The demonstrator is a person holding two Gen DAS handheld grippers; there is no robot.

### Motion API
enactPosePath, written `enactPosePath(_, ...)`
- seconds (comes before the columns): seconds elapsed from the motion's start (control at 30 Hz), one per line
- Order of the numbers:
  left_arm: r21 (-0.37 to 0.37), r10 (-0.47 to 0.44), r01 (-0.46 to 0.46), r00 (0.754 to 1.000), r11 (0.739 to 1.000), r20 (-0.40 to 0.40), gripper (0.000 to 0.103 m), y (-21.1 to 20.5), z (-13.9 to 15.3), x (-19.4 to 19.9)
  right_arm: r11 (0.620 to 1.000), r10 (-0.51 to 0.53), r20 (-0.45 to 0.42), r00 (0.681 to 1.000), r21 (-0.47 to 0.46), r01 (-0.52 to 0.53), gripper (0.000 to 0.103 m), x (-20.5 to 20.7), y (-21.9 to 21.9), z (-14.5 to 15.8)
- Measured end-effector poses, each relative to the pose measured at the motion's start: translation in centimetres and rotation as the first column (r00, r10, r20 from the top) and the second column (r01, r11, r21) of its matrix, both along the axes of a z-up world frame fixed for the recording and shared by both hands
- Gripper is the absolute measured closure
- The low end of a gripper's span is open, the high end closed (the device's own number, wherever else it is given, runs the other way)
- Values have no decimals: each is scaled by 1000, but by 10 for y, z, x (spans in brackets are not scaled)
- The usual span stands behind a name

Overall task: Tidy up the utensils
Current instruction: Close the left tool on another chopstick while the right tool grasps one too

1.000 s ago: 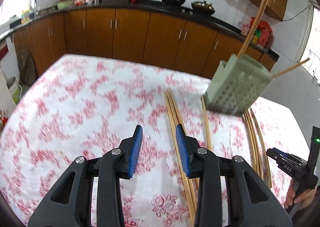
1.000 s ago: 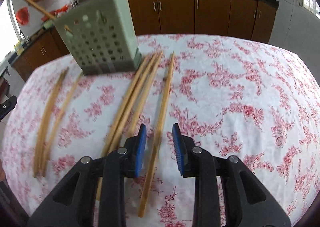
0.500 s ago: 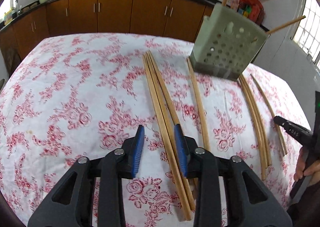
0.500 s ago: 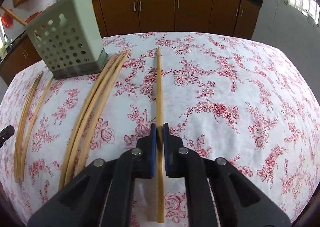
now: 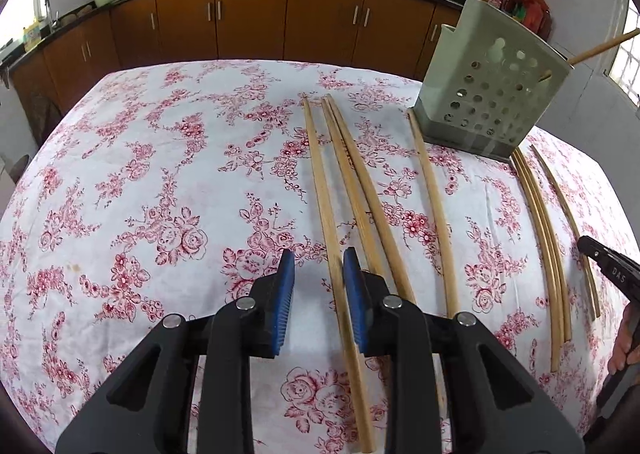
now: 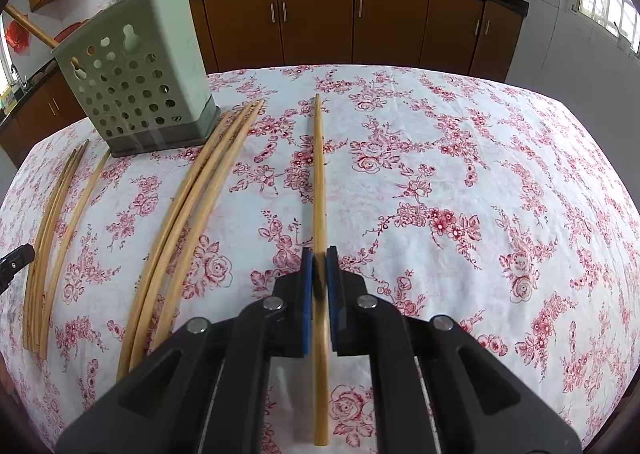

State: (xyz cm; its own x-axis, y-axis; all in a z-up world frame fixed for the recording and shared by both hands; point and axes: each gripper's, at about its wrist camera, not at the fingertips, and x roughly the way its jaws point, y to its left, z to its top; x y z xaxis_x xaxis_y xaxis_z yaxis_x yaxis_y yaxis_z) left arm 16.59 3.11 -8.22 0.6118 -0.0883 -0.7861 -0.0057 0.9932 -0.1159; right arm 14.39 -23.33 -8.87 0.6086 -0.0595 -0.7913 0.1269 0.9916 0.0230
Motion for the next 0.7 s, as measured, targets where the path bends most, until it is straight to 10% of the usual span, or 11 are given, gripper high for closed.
enactPosePath(0.7,53,-27,25,999,998,20,95,9,-3,26,1000,4,25,1000,-30,-4,95,6,0,2)
